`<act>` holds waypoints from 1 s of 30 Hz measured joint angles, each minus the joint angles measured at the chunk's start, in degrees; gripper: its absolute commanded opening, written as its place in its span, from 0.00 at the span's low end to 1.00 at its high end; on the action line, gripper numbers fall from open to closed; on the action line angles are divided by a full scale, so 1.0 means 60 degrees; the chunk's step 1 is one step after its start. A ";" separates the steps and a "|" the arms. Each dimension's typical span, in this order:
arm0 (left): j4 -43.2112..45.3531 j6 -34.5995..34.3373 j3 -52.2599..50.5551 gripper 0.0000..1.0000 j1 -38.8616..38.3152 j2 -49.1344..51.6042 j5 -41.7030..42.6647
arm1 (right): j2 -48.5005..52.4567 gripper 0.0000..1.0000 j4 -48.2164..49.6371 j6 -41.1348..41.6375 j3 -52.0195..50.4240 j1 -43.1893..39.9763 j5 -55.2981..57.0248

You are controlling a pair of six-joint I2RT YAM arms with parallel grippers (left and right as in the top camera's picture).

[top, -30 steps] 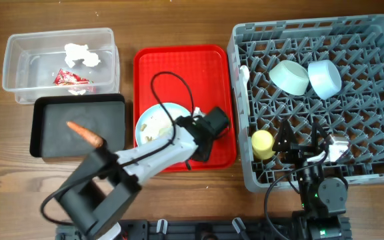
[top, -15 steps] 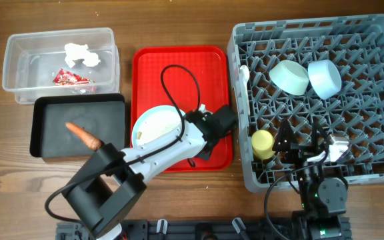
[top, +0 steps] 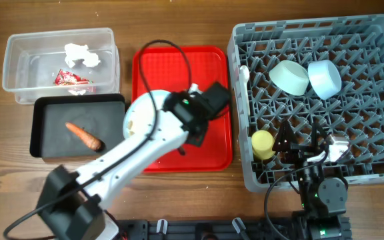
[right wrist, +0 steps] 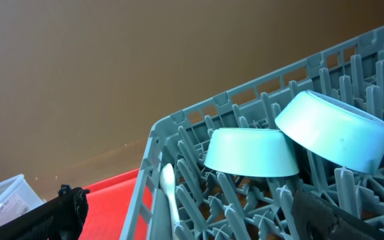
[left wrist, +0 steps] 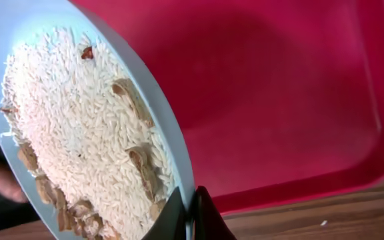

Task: Sort waste into correct bins and load items into the dishwasher rack
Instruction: 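Grasp the plate and tip its food scraps onto the black tray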

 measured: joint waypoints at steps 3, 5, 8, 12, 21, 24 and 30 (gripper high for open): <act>-0.0215 0.0342 0.0000 0.04 0.0812 -0.0339 0.0015 | 0.0000 1.00 0.0000 0.0000 0.0000 0.0000 0.0000; -0.0200 0.0623 0.0004 0.04 0.1581 -0.0441 0.0171 | 0.0000 1.00 0.0000 0.0000 0.0000 -0.0004 0.0000; -0.0124 0.1217 0.0011 0.04 0.2871 -0.0452 0.1144 | 0.0000 1.00 0.0000 0.0000 0.0000 0.0000 0.0000; -0.0124 0.2310 0.0011 0.04 0.5173 -0.0455 0.3581 | 0.0000 1.00 0.0000 0.0000 0.0000 0.0000 0.0000; -0.0601 0.4557 0.0011 0.04 0.8630 -0.0495 0.8284 | 0.0000 1.00 0.0000 0.0000 0.0000 -0.0004 0.0000; -0.1151 0.5482 0.0011 0.04 0.9646 -0.0514 0.9748 | 0.0000 1.00 0.0000 0.0000 0.0000 0.0000 0.0000; -0.2098 0.6914 0.0015 0.04 1.1595 -0.0532 1.1460 | 0.0000 1.00 0.0000 0.0000 0.0000 -0.0004 0.0000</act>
